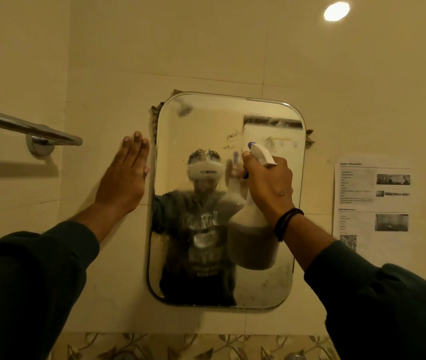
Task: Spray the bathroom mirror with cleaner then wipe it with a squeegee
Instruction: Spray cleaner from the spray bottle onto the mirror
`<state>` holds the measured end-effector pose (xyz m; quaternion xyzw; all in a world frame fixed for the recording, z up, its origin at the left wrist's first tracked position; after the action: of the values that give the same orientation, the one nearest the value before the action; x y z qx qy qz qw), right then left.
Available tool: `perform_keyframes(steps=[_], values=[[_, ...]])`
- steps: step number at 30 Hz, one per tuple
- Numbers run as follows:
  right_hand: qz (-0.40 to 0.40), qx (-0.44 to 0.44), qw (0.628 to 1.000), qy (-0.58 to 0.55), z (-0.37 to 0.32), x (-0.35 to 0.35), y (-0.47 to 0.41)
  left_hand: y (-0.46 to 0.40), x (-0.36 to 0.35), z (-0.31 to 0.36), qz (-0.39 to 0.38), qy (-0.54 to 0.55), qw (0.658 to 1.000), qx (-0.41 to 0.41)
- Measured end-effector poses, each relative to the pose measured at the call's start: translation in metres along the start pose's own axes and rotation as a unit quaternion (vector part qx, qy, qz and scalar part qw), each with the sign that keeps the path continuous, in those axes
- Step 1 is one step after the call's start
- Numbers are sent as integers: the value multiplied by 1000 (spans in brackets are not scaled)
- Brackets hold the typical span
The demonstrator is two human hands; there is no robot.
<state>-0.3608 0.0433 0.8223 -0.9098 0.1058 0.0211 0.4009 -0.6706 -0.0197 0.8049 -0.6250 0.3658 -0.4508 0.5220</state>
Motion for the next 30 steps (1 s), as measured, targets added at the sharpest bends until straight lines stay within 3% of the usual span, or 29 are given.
perform_keyframes(steps=[17, 25, 30], values=[[74, -10, 997, 2, 42, 66, -2, -1, -2, -1, -7, 3, 1000, 5], [24, -6, 999, 28, 65, 69, 13, 1, 0, 2, -6, 15, 1000, 12], [36, -21, 999, 24, 73, 64, 15, 1, 0, 5, 6, 35, 999, 29]])
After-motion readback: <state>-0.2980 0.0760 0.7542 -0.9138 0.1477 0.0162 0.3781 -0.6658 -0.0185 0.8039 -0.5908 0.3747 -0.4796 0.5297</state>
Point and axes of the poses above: each hand's wrist, its own y-axis away from the middle knuckle, its own x-axis out of the back of the hand, z = x × y, the point moved 6 cm from there along -y, towards the middle knuckle, and after that the axes turned 12 degrees about z, right-handed, at the moved point
